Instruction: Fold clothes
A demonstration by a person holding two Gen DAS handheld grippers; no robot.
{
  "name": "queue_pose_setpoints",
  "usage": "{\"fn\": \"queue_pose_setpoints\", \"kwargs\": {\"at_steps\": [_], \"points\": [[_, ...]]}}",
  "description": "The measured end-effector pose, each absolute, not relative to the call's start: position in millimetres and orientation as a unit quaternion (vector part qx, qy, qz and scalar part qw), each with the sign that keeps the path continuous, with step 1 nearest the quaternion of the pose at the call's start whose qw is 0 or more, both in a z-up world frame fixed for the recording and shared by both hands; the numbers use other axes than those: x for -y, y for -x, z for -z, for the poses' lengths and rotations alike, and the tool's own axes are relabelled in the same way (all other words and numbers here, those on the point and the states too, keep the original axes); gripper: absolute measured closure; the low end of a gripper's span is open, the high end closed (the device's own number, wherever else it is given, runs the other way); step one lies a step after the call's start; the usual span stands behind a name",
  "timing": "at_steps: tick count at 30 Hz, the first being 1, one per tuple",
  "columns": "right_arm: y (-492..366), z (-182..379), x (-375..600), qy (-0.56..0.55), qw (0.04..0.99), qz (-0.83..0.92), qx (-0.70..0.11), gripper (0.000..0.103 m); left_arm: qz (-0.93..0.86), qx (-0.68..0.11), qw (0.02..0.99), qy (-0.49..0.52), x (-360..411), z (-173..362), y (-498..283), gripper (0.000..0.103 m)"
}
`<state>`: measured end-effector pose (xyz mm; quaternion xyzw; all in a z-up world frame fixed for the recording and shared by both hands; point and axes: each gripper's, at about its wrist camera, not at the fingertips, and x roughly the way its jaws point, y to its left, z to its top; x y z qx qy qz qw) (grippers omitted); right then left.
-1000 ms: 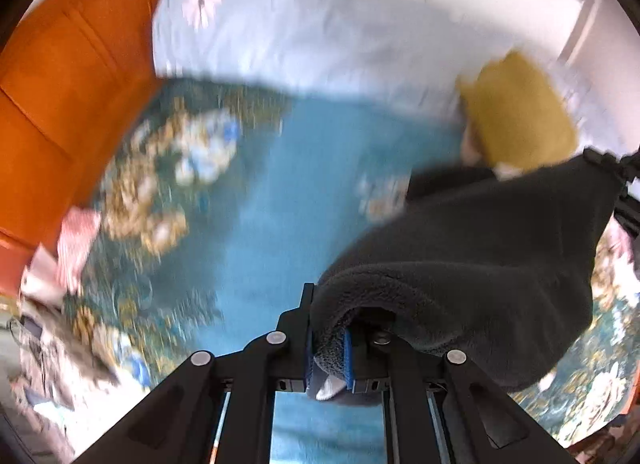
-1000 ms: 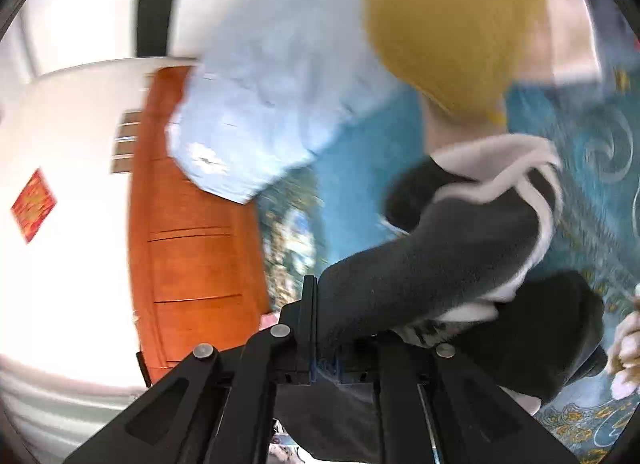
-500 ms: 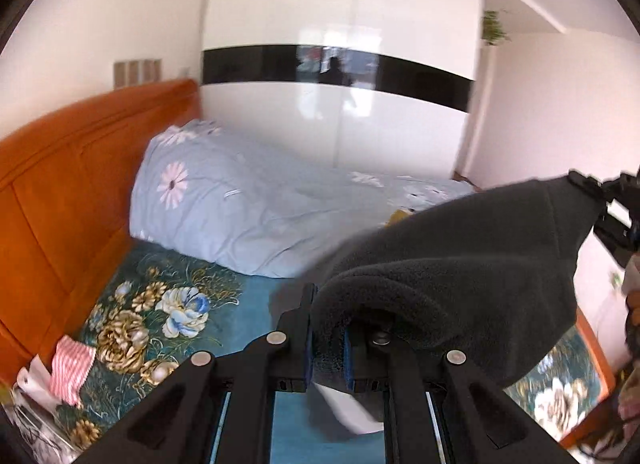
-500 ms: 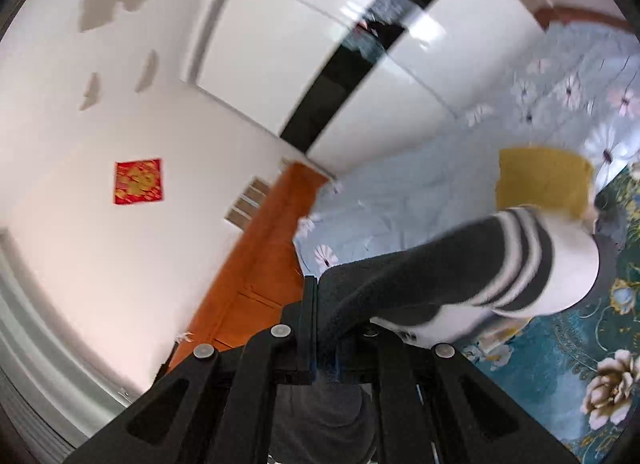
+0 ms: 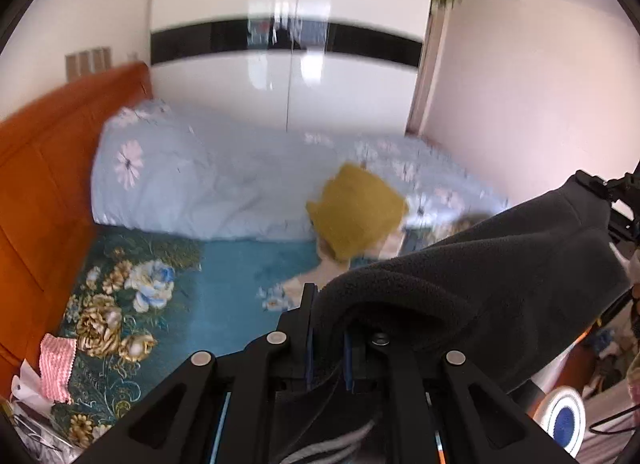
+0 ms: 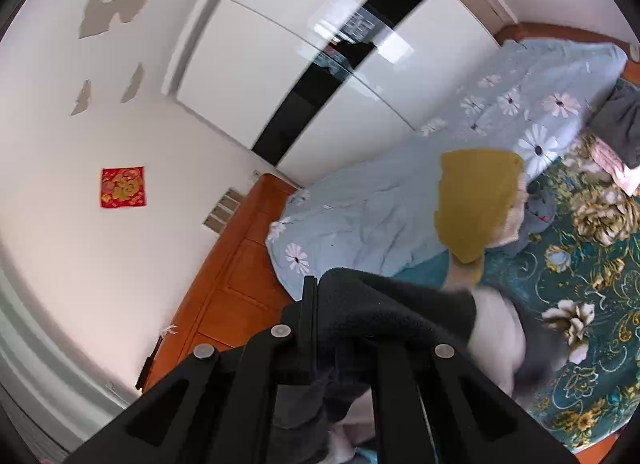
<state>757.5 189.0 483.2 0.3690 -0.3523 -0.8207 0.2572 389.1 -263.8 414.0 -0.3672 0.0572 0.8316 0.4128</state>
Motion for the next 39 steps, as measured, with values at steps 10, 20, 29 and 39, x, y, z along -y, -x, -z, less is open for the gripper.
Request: {"fn": "queue_pose_setpoints", "kwargs": {"at_steps": [10, 20, 29, 39], "points": [[-641.2, -311.7, -231.2, -0.532, 0.151, 0.747, 0.368, 0.098, -0.732, -0.105, 0.335, 0.585, 101.4, -240.7, -325.3, 0.092], [-515.8, -178.5, -254.2, -0.629, 0.105, 0.67, 0.38, 0.098, -0.69, -0.156, 0.261, 0.657, 1.1, -161.7, -258.6, 0.091], [-427.6, -92.7, -242.2, -0.692, 0.068, 0.633, 0.341, 0.098, -0.645, -0.163, 0.222, 0.713, -52.5, -81.4, -192.2, 0.091], [-385.2, -48.7, -242.9, -0.708, 0.043, 0.643, 0.29, 0.095, -0.644, -0.173, 0.252, 0.702, -101.1, -60.7, -152.6, 0.088]]}}
